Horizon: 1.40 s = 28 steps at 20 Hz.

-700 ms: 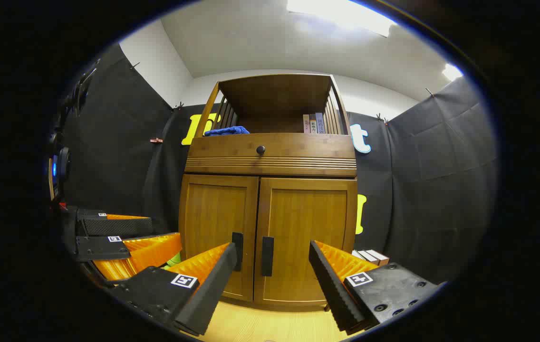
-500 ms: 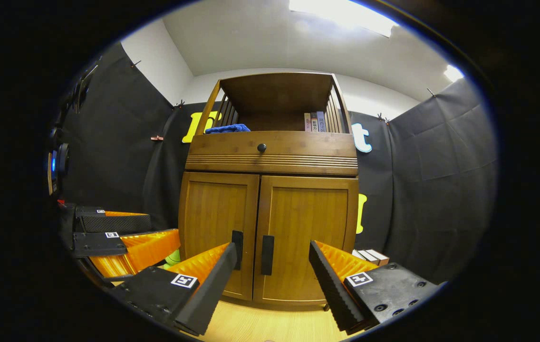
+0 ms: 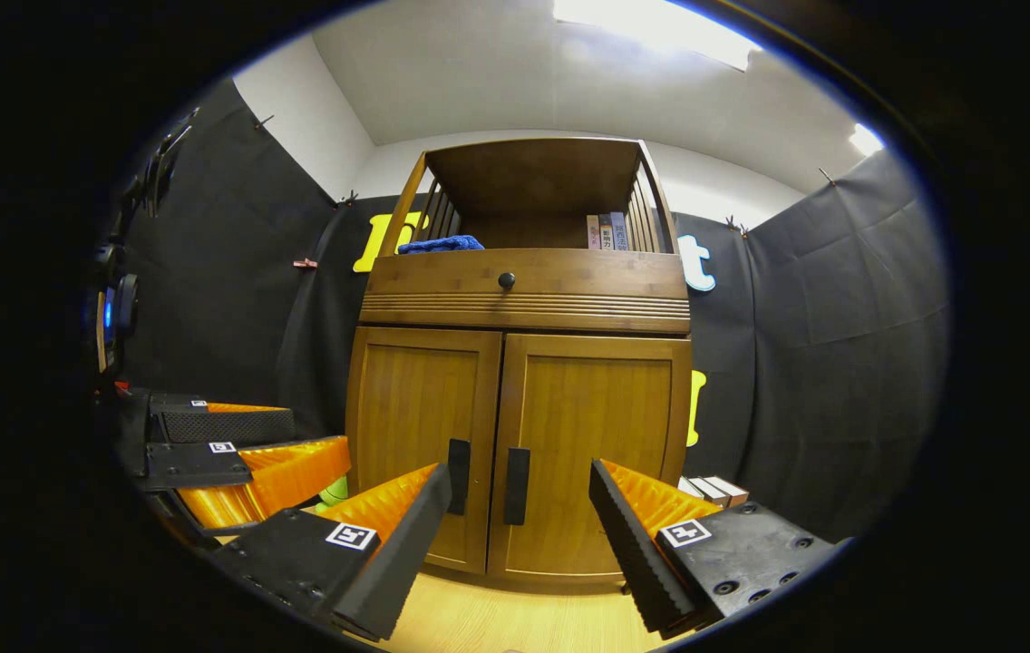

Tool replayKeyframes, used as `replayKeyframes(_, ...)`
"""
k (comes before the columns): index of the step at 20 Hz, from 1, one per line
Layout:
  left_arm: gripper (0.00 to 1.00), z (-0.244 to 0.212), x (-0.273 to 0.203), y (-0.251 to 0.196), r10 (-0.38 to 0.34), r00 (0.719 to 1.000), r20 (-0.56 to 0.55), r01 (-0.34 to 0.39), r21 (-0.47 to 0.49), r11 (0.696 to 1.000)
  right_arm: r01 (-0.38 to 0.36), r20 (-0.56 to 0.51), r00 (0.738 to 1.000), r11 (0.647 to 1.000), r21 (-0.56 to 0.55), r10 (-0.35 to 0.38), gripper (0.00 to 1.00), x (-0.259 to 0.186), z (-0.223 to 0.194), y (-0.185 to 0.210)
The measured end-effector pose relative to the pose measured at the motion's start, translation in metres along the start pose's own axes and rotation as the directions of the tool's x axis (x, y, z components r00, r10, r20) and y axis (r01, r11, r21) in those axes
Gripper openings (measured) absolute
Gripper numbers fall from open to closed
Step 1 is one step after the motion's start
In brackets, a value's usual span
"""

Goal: Open the right door of the double-door shoe cabinet with the right hand, and open the left door with the left hand.

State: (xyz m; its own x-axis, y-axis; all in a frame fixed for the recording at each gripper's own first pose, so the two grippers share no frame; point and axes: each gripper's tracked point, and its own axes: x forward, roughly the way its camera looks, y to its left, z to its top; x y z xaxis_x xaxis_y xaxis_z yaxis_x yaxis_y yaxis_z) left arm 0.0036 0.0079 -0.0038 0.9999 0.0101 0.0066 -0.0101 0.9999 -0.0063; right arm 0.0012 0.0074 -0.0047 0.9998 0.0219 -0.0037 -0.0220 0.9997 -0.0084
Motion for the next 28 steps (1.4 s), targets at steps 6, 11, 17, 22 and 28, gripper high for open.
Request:
replayKeyframes(6,0.95,-0.004,0.002,0.000,-0.009,1.000,-0.004,0.009,0.008,1.000,0.005,0.008,1.000,1.000,0.004,-0.005,0.97,0.003,0.001,-0.001)
replayKeyframes(11,0.95,-0.005,0.004,0.004,-0.010,1.000,0.000,0.010,0.006,1.000,0.005,0.002,1.000,1.000,0.000,-0.005,0.97,0.010,-0.002,0.000)
replayKeyframes(17,0.95,-0.002,0.001,0.010,-0.020,1.000,0.014,0.020,-0.004,1.000,0.006,-0.004,1.000,1.000,0.015,-0.006,0.97,0.030,-0.009,0.005)
replayKeyframes(22,0.95,-0.008,0.001,0.022,-0.004,1.000,0.004,0.004,-0.011,1.000,-0.007,-0.028,1.000,0.999,0.036,0.008,0.97,0.062,-0.029,0.011)
replayKeyframes(28,0.95,-0.026,0.009,0.048,0.024,0.999,-0.023,-0.024,-0.008,1.000,0.003,-0.046,0.999,1.000,0.027,-0.002,0.95,0.109,-0.055,0.021)
